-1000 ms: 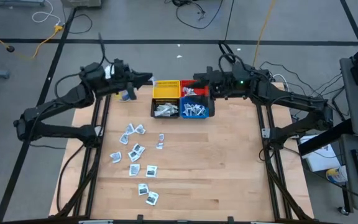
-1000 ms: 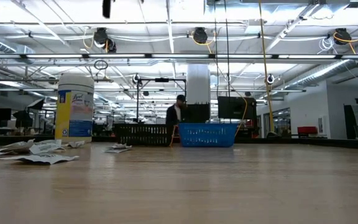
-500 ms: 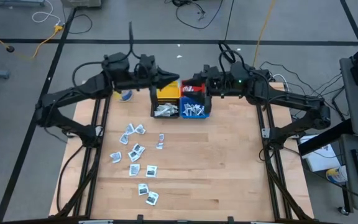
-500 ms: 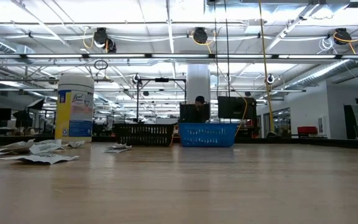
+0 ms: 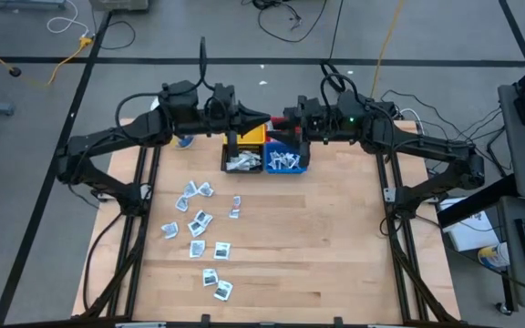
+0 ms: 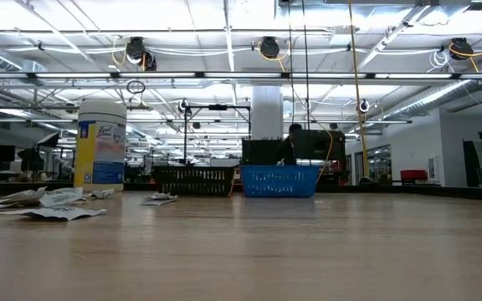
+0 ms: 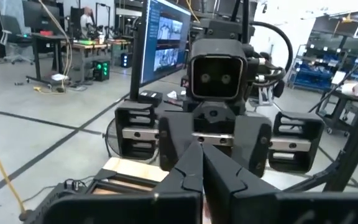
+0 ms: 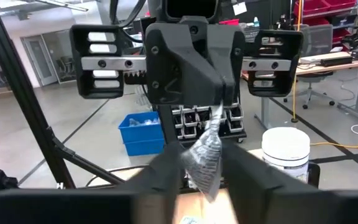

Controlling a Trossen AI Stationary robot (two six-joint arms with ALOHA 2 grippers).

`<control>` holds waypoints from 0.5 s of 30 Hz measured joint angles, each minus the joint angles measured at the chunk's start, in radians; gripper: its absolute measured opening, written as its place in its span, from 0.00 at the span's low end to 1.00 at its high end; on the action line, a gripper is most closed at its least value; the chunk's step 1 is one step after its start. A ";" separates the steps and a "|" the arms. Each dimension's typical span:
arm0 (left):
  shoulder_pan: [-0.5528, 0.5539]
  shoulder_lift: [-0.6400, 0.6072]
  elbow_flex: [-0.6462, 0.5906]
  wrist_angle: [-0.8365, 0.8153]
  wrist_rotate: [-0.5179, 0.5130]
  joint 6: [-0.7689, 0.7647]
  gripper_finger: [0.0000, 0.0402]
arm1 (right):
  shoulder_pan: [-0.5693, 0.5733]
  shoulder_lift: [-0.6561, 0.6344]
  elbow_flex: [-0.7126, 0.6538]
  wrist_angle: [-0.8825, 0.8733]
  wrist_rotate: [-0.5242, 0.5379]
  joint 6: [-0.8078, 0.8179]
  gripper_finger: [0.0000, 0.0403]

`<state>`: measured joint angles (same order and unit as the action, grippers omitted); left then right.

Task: Pick & Place First Aid Supplies
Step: Put the orange ointment pack into the red basket

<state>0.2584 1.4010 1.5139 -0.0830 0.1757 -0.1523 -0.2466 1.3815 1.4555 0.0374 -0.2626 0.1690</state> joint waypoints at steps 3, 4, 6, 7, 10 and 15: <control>0.000 0.000 0.000 -0.003 -0.001 -0.026 0.02 | 0.000 0.000 0.000 0.000 -0.002 -0.013 0.06; 0.000 0.000 0.000 -0.003 -0.004 -0.037 0.03 | 0.000 0.000 0.000 0.001 -0.005 -0.022 0.03; -0.001 0.000 0.000 -0.004 -0.017 -0.061 0.05 | -0.001 0.000 0.000 0.000 -0.030 -0.021 0.03; -0.001 0.000 0.000 -0.005 -0.018 -0.081 0.07 | -0.001 0.000 0.000 -0.006 -0.047 -0.015 0.02; 0.009 -0.017 -0.002 -0.028 0.032 -0.113 0.14 | 0.000 0.000 0.000 -0.045 -0.074 -0.005 0.01; 0.031 -0.052 -0.001 -0.124 0.060 -0.181 0.30 | 0.000 0.001 0.073 -0.371 -0.076 -0.105 0.00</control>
<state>0.2895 1.3493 1.5127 -0.2068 0.2355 -0.3332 -0.2466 1.3824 1.5290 -0.3337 -0.3382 0.0643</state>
